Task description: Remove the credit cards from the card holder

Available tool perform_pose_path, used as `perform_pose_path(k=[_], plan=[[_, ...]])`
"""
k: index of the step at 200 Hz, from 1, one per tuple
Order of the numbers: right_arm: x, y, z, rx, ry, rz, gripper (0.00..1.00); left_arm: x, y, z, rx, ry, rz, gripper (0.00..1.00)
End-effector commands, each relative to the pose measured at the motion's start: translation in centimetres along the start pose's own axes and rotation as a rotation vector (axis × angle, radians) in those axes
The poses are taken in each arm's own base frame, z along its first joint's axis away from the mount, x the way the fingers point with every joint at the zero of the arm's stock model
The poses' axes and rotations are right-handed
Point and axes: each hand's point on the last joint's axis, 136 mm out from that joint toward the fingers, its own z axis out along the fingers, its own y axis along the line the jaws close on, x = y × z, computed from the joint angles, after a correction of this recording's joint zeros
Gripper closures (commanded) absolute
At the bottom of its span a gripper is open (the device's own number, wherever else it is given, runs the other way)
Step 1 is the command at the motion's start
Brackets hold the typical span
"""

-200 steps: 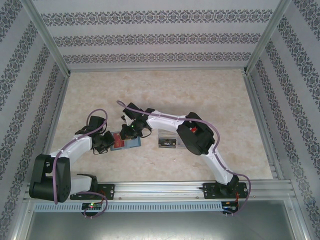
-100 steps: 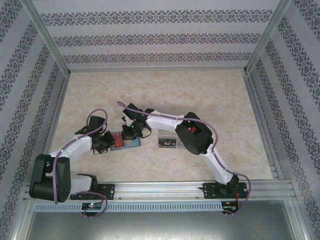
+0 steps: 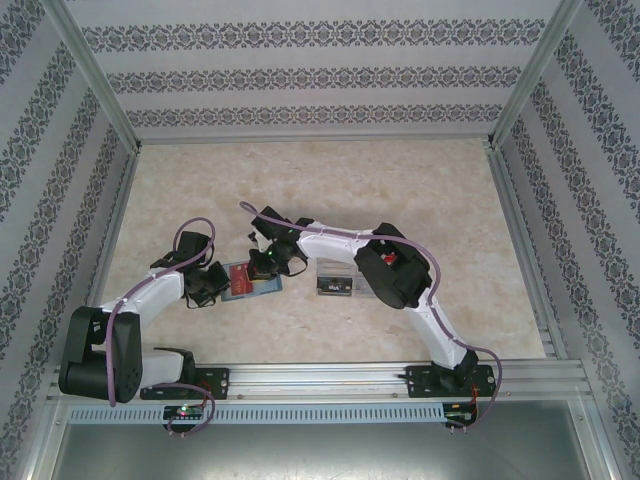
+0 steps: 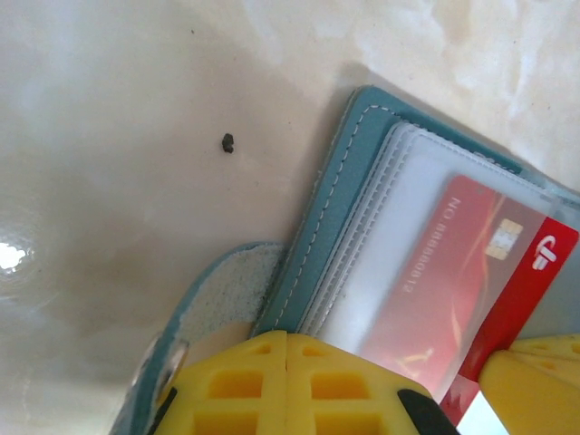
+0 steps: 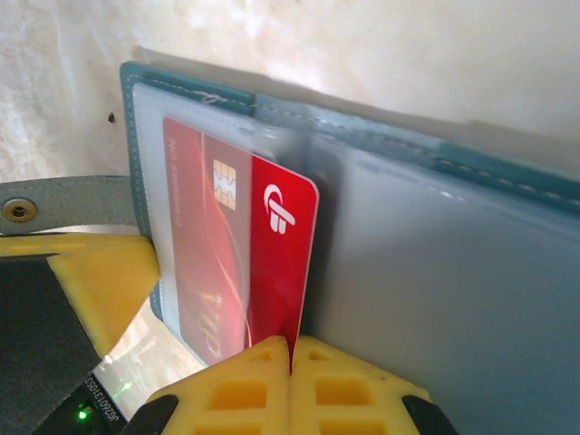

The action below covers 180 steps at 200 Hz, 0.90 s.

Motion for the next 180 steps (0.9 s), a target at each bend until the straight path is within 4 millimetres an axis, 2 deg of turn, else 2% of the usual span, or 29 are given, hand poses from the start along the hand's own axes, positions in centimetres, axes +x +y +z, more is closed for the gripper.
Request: perform_pose_path(k=[1, 29, 44, 83, 140, 160, 180], plan=[[0.3, -1.5, -0.9, 0.042, -0.009, 0.044, 1.00, 0.7, 1.7, 0.5, -0.065, 0.034, -0.017, 1.00], [0.2, -1.1, -0.8, 0.018, -0.010, 0.039, 1.00, 0.8, 1.6, 0.6, -0.060, 0.040, -0.015, 1.00], [0.0, -0.6, -0.6, -0.004, -0.006, 0.036, 0.88, 0.8, 1.5, 0.6, -0.058, 0.041, -0.014, 1.00], [-0.2, -0.1, 0.4, -0.041, 0.014, 0.045, 0.83, 0.9, 1.4, 0.6, -0.052, 0.046, -0.013, 1.00], [-0.4, 0.0, 0.7, -0.066, 0.013, 0.062, 0.83, 0.9, 1.3, 0.6, -0.046, 0.049, -0.012, 1.00], [-0.5, 0.0, 0.7, -0.078, 0.012, 0.066, 0.94, 0.9, 1.3, 0.6, -0.046, 0.049, -0.011, 1.00], [-0.5, -0.6, 0.5, -0.062, 0.001, 0.080, 0.97, 0.9, 1.4, 0.6, -0.050, 0.048, -0.011, 1.00]])
